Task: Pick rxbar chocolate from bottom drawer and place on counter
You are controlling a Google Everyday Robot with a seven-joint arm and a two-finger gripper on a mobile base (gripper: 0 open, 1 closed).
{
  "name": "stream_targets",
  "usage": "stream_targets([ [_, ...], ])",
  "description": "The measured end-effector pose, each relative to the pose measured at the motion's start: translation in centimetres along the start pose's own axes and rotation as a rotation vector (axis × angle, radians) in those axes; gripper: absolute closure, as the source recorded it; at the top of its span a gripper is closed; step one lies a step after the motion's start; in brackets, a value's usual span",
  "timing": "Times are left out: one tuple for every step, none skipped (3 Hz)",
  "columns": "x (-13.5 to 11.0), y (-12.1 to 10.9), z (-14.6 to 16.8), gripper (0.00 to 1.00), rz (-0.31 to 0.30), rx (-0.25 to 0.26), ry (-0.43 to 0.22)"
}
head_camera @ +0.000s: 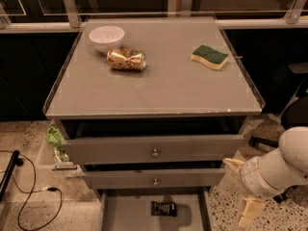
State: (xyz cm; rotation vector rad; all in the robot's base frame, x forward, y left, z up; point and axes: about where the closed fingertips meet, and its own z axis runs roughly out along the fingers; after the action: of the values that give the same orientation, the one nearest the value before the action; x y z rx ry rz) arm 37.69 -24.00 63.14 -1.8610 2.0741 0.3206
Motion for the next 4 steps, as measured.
stream_targets([
  [0.0, 0.0, 0.0, 0.00, 0.000, 0.000, 0.000],
  [1.3, 0.0, 3.4, 0.00, 0.008, -0.001, -0.042],
  [3.9, -1.0, 9.5, 0.00, 0.021, 0.004, -0.088],
  [6.2, -1.1, 16.8, 0.00, 0.020, -0.013, -0.149],
])
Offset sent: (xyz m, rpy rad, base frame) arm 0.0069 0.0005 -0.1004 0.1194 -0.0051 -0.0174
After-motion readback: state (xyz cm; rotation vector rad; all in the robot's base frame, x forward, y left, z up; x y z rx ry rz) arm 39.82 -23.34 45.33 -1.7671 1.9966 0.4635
